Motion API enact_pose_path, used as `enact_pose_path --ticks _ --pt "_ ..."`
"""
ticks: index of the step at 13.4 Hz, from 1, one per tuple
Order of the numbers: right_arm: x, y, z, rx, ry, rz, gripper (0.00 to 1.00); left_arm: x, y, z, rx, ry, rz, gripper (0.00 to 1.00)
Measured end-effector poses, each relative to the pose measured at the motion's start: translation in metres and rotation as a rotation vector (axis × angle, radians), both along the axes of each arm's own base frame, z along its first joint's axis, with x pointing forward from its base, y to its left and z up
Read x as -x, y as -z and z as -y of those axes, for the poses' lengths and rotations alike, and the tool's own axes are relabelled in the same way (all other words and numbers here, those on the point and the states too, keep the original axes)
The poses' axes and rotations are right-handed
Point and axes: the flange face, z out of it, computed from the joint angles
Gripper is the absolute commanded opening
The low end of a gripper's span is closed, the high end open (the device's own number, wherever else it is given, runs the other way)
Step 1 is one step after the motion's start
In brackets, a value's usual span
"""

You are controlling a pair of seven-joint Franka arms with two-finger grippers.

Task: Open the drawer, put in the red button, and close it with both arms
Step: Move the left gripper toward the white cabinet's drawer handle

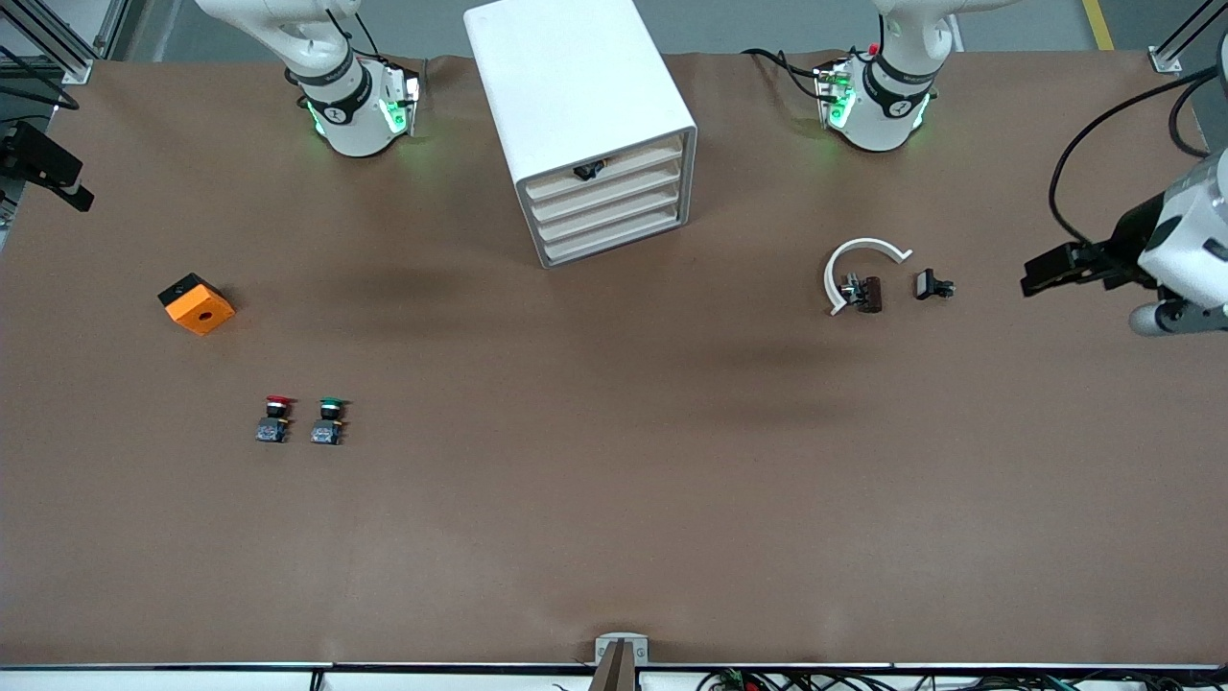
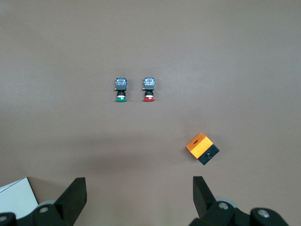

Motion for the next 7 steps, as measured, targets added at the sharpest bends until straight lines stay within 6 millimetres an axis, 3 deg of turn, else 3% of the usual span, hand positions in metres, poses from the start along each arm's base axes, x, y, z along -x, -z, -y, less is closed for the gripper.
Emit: enact_pose_path --ticks 3,7 --pt "0.000 0.000 0.000 0.000 0.000 -0.001 1.00 -0.017 0.044 0.022 0.074 -0.092 -0.078 1.00" --pt "0.000 0.001 0.000 0.000 0.000 -0.001 1.00 -0.027 0.093 0.090 0.049 -0.204 -0.153 1.00"
